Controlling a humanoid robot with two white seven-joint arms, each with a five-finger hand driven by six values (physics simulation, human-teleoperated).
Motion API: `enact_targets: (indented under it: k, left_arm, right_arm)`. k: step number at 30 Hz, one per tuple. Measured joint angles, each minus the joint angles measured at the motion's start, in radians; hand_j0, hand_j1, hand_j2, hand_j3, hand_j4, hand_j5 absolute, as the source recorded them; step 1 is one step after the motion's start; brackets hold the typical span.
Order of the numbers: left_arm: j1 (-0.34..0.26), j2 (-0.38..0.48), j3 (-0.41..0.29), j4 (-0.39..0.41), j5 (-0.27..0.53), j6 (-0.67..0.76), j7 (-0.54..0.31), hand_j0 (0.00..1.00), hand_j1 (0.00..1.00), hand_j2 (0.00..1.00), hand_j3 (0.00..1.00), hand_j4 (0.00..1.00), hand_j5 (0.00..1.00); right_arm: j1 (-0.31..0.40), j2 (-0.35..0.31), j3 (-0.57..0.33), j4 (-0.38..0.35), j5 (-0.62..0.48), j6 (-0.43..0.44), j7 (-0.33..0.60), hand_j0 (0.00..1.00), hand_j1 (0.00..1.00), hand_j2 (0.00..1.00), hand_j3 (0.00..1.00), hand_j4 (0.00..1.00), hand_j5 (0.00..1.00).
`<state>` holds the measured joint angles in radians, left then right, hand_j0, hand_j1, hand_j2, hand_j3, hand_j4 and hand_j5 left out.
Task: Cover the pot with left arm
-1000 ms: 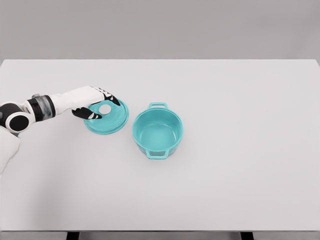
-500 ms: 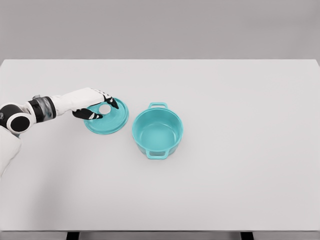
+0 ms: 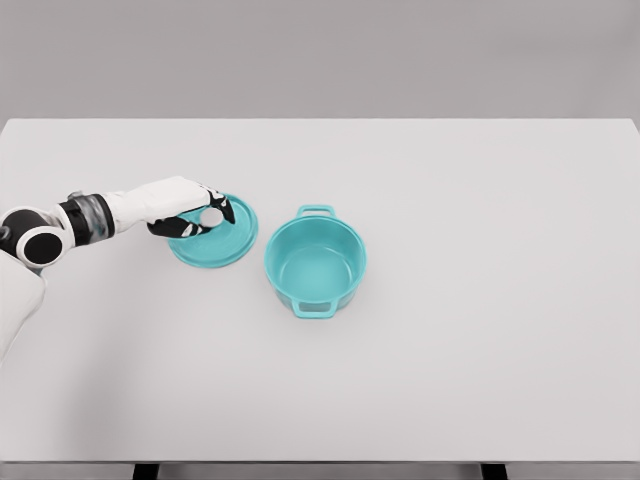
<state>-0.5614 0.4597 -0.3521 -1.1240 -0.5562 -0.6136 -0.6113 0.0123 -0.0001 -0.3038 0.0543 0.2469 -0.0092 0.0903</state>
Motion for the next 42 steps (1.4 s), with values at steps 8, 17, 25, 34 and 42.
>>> enact_targets:
  k: [8, 17, 25, 34, 42]
  left_arm:
    - [0.000, 0.002, 0.002, -0.011, 0.007, 0.000, 0.000, 0.49, 0.49, 0.49, 0.49, 0.49, 0.49]
    - [0.005, 0.012, 0.011, -0.072, 0.017, 0.000, 0.000, 0.49, 0.49, 0.49, 0.49, 0.49, 0.49]
    - [0.011, 0.037, 0.016, -0.152, 0.026, 0.000, 0.000, 0.49, 0.49, 0.49, 0.49, 0.49, 0.49]
    - [0.037, 0.104, 0.008, -0.233, 0.097, 0.000, 0.000, 0.50, 0.50, 0.50, 0.50, 0.50, 0.50]
    - [0.048, 0.147, 0.004, -0.325, 0.131, 0.000, 0.000, 0.50, 0.50, 0.50, 0.50, 0.50, 0.50]
  right_arm:
    - [-0.002, 0.000, 0.000, 0.000, 0.000, 0.000, 0.000, 1.00, 1.00, 1.00, 1.00, 1.00, 1.00]
    - [0.000, 0.000, 0.000, 0.000, 0.000, 0.000, 0.000, 1.00, 1.00, 1.00, 1.00, 1.00, 1.00]
    - [-0.002, 0.000, 0.000, 0.000, 0.000, 0.000, 0.000, 1.00, 1.00, 1.00, 1.00, 1.00, 1.00]
    - [-0.002, 0.000, 0.000, 0.000, 0.000, 0.000, 0.000, 1.00, 1.00, 1.00, 1.00, 1.00, 1.00]
    - [0.000, 0.000, 0.000, 0.000, 0.000, 0.000, 0.000, 1.00, 1.00, 1.00, 1.00, 1.00, 1.00]
